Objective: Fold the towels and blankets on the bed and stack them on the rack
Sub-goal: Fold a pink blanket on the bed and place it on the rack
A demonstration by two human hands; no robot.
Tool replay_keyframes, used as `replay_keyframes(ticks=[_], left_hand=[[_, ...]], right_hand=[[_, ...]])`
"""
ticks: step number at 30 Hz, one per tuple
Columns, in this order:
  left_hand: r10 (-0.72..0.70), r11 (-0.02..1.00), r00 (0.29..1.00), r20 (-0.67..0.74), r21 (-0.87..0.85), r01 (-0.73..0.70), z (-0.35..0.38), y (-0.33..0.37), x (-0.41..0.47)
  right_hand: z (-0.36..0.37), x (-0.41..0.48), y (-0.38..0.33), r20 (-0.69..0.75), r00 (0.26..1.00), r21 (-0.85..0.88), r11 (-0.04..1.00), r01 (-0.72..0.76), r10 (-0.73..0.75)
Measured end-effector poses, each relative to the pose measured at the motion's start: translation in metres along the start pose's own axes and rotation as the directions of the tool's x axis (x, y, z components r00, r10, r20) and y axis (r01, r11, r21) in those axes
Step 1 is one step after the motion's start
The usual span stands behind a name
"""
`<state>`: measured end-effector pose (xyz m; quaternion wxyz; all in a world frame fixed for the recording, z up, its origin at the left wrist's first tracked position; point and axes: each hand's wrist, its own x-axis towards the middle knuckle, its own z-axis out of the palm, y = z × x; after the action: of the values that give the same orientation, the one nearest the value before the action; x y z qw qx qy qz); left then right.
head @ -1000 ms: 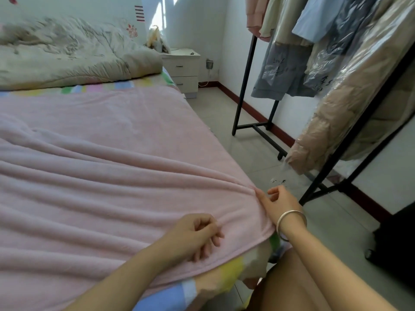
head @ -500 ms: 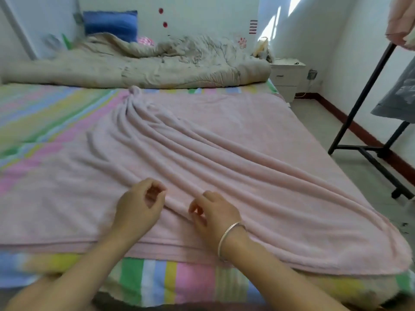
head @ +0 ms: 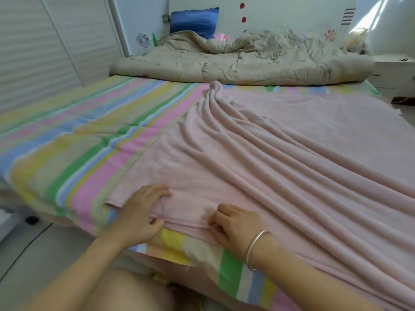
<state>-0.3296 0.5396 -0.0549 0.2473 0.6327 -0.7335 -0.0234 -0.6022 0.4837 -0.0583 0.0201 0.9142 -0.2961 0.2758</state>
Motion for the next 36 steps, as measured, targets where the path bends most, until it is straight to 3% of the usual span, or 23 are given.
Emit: replay_keyframes(ticks=[3,6,9,12,15,17,20,24,27,30,33,36], left_hand=[[-0.024,1.000,0.997,-0.078,-0.004,0.024,-0.003,-0.008,-0.004],[0.025,0.999,0.998,-0.054,0.050,-0.022,-0.005,-0.018,-0.008],[0.018,0.977,0.994,-0.108,0.215,0.006,-0.014,-0.033,-0.015],[-0.120,0.916,0.963,-0.240,0.348,0.200,-0.026,-0.052,-0.018],[-0.314,0.852,0.897,-0.312,0.324,0.411,-0.043,-0.067,-0.020],[-0.377,0.835,0.862,-0.339,0.278,0.474,-0.051,-0.076,-0.024],[-0.463,0.808,0.822,-0.331,0.224,0.545,-0.053,-0.085,-0.031],[-0.580,0.773,0.785,-0.216,0.157,0.615,-0.044,-0.082,-0.033],[-0.623,0.727,0.775,-0.110,0.286,0.625,-0.041,-0.061,-0.027],[-0.507,0.758,0.839,-0.195,0.362,0.543,-0.035,-0.015,-0.012],[-0.287,0.912,0.929,-0.233,0.231,0.339,-0.013,0.046,0.017],[-0.088,0.982,0.974,-0.207,0.147,0.119,0.019,0.100,0.053]], right_hand=[[0.003,0.006,-0.003,0.012,1.000,0.075,0.997,0.003,-0.004],[0.001,0.010,-0.001,0.032,0.999,0.147,0.989,-0.026,0.022],[-0.003,0.006,-0.003,0.053,0.998,0.082,0.996,0.023,-0.028],[-0.004,0.000,-0.004,0.094,0.995,0.012,1.000,0.021,-0.022],[-0.007,0.001,-0.010,0.085,0.996,0.047,0.999,0.005,-0.009],[-0.010,0.003,-0.018,0.095,0.994,0.124,0.992,0.033,-0.045],[-0.006,0.002,-0.032,0.079,0.993,0.111,0.991,0.078,-0.087],[-0.001,-0.004,-0.032,0.119,0.992,0.126,0.992,0.017,-0.032],[-0.012,-0.010,-0.027,0.233,0.972,0.235,0.969,-0.071,0.015],[-0.032,-0.016,-0.016,0.279,0.956,0.313,0.933,-0.178,0.089],[-0.057,-0.031,0.019,0.196,0.951,0.291,0.912,-0.290,0.240],[-0.084,-0.055,0.075,0.108,0.898,0.240,0.865,-0.440,0.427]])
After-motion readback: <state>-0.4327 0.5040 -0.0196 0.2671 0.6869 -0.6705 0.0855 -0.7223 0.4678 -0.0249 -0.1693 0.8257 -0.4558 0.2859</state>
